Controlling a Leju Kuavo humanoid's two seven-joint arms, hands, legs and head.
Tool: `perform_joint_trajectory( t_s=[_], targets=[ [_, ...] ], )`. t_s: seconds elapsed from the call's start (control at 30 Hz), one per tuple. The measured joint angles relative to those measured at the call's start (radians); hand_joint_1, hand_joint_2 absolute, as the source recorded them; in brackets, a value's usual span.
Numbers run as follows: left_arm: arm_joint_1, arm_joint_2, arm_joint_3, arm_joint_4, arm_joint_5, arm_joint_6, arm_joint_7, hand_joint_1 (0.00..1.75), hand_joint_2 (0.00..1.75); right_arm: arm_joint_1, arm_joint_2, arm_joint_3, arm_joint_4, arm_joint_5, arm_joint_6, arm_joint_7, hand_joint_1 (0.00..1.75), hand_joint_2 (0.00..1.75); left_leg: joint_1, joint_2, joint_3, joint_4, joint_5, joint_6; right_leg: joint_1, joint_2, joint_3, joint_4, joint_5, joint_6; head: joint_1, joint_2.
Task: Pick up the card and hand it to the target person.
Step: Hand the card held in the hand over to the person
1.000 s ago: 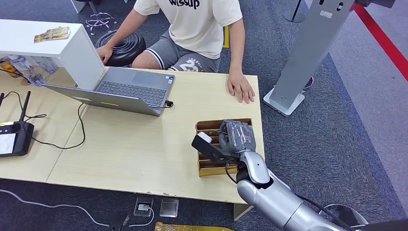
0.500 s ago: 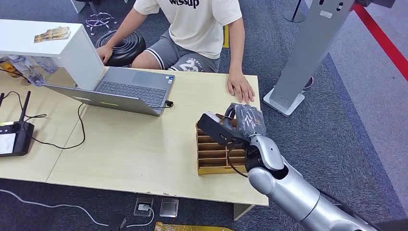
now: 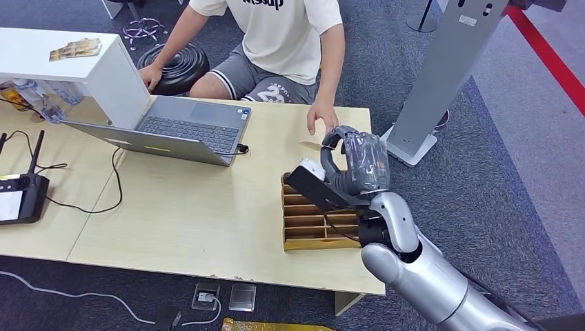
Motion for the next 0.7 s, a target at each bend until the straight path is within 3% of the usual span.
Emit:
perform_joint_trajectory(
  t_s=[0.17, 0.33, 0.7],
  targets=[
    [-0.010, -0.008, 0.000, 0.000, -0.010, -0.008, 0.003, 0.00, 0.00, 0.021, 0.020, -0.042, 0.051, 0.032, -0.180, -0.192, 1.52, 1.75, 0.000, 0.000, 0.000, 0.000, 0.000, 0.000, 0.000, 0.000, 0.000, 0.000, 0.000, 0.000, 0.000, 0.000],
    [-0.014, -0.015, 0.000, 0.000, -0.014, -0.012, 0.003, 0.00, 0.00, 0.066, 0.090, -0.153, 0.128, 0.170, -0.220, -0.365, 1.52, 1.75, 0.000, 0.000, 0.000, 0.000, 0.000, 0.000, 0.000, 0.000, 0.000, 0.000, 0.000, 0.000, -0.002, 0.000],
    [-0.017, -0.016, 0.001, 0.000, -0.018, -0.014, 0.000, 0.00, 0.00, 0.089, 0.200, -0.303, 0.276, 0.249, -0.222, -0.436, 1.52, 1.75, 0.000, 0.000, 0.000, 0.000, 0.000, 0.000, 0.000, 0.000, 0.000, 0.000, 0.000, 0.000, 0.000, 0.000]
  ],
)
